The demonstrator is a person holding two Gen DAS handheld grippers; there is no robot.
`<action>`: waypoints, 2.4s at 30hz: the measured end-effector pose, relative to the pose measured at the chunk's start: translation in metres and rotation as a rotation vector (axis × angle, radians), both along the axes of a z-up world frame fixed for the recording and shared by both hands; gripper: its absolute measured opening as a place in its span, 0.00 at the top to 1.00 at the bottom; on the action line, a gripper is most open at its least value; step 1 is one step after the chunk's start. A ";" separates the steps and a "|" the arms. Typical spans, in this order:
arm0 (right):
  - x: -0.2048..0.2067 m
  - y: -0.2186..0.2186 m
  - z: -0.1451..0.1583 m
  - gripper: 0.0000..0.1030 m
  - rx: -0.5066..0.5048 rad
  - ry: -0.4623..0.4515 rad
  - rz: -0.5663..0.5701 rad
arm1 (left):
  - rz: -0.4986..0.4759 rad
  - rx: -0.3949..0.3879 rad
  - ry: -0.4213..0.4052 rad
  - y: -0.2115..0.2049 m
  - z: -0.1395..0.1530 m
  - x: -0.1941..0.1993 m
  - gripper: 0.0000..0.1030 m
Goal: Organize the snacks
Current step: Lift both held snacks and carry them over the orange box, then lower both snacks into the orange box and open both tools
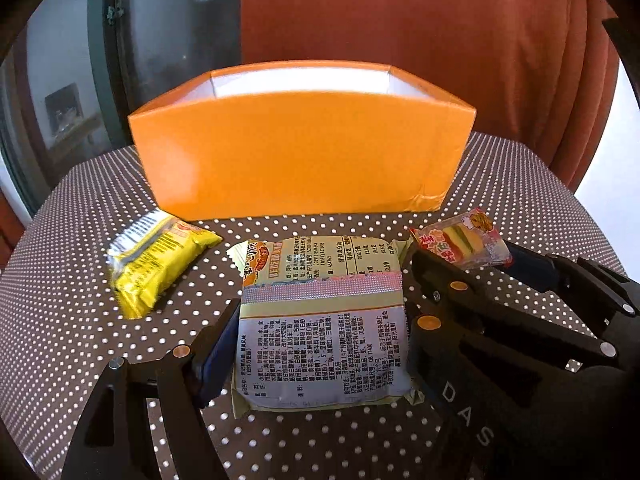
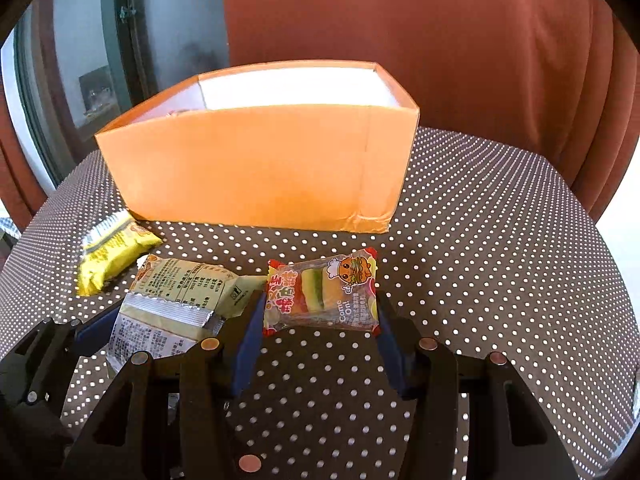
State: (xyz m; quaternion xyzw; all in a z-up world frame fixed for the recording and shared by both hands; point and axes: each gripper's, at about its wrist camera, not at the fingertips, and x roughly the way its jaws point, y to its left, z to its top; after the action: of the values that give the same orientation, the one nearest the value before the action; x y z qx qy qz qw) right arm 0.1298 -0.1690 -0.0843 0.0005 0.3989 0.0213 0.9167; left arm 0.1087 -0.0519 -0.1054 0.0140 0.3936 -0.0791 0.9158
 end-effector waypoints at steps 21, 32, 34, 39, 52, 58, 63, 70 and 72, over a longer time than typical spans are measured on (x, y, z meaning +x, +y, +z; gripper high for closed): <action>-0.057 0.005 0.091 0.47 0.007 -0.172 -0.028 | 0.013 -0.020 -0.187 0.005 0.089 -0.049 0.24; -0.057 0.016 0.136 0.47 0.007 -0.260 0.006 | 0.035 -0.029 -0.272 0.016 0.132 -0.050 0.24; -0.055 0.018 0.143 0.47 0.005 -0.276 0.012 | 0.038 -0.030 -0.289 0.021 0.139 -0.051 0.24; -0.045 0.022 0.158 0.47 0.004 -0.320 0.023 | 0.043 -0.031 -0.328 0.026 0.153 -0.041 0.24; 0.006 0.024 0.171 0.47 0.010 -0.361 0.036 | 0.043 -0.032 -0.359 0.026 0.161 0.011 0.24; 0.039 0.019 0.165 0.47 0.033 -0.359 0.030 | 0.044 -0.007 -0.357 0.020 0.161 0.042 0.24; 0.067 0.014 0.159 0.47 0.055 -0.363 0.032 | 0.049 0.003 -0.347 0.017 0.156 0.072 0.24; 0.111 0.012 0.145 0.47 0.047 -0.330 0.030 | 0.045 -0.036 -0.308 0.017 0.140 0.118 0.24; 0.122 0.012 0.141 0.47 0.052 -0.320 0.032 | 0.054 -0.040 -0.297 0.017 0.134 0.132 0.24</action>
State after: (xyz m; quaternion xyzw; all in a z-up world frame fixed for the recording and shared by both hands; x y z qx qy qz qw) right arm 0.2523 -0.1574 0.0562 0.0144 0.2469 0.0459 0.9679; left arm 0.2406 -0.0350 0.0288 -0.0030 0.2521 -0.0594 0.9659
